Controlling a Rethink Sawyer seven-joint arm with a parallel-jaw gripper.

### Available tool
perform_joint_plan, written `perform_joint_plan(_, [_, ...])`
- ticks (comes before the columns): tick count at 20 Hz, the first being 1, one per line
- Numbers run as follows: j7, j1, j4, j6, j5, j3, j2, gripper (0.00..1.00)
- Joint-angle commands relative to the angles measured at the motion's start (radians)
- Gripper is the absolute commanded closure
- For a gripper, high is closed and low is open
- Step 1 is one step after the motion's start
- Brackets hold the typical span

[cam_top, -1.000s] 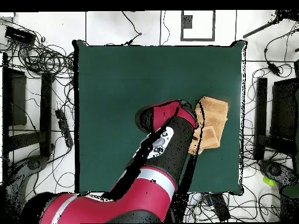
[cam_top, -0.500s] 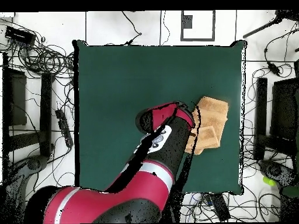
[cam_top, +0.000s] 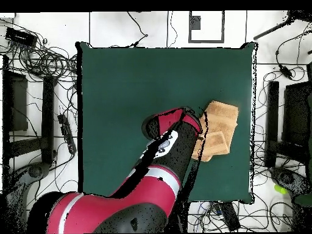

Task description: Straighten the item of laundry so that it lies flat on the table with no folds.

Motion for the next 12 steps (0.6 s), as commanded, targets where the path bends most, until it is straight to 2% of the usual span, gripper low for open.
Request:
perform_joint_plan(1, [0.159, 0.021, 0.002, -0.024, 0.083, 0.139, 0.023, 0.00])
perform_joint_plan(7, [0.166, 0.020, 0.002, -0.026, 0.092, 0.141, 0.021, 0.00])
perform_joint_plan(12, [0.132, 0.038, -0.044, 0.118, 0.089, 0.115, 0.051, 0.00])
